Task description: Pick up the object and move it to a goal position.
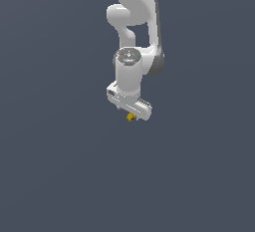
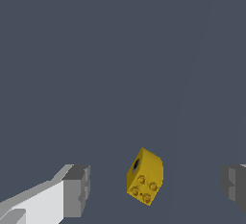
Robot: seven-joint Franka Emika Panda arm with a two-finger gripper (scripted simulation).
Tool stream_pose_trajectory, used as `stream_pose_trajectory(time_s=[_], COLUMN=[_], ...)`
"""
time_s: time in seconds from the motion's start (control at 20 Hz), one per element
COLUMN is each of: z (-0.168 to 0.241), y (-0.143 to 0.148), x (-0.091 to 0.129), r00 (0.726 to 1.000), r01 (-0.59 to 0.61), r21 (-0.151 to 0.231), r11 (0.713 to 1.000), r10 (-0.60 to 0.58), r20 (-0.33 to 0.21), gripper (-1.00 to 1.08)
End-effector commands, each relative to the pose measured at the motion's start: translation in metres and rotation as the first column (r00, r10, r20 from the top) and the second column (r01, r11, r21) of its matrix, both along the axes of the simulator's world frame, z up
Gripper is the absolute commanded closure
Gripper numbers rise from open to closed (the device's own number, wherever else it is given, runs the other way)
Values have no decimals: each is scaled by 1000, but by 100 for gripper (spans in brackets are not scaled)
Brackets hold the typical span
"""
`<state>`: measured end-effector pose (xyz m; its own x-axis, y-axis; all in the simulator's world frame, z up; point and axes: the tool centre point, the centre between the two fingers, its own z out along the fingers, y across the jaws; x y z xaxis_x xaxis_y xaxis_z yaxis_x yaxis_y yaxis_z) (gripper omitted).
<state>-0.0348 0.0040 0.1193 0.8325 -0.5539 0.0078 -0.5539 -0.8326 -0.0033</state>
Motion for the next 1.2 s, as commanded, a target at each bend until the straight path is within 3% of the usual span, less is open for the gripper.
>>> stream_pose_trajectory(time_s=[0.0, 0.25, 0.6, 1.15], z=[-7, -19, -35, -46], y=[3, 9, 15, 19], x=[-5, -17, -32, -45], r00=[998, 980, 931, 870], r01=[68, 199, 364, 492], r21=[2, 5, 4, 2], r11=[998, 980, 931, 870], r10=[-68, -199, -364, -492], r20=[-1, -4, -7, -8], gripper=[-92, -92, -92, -92])
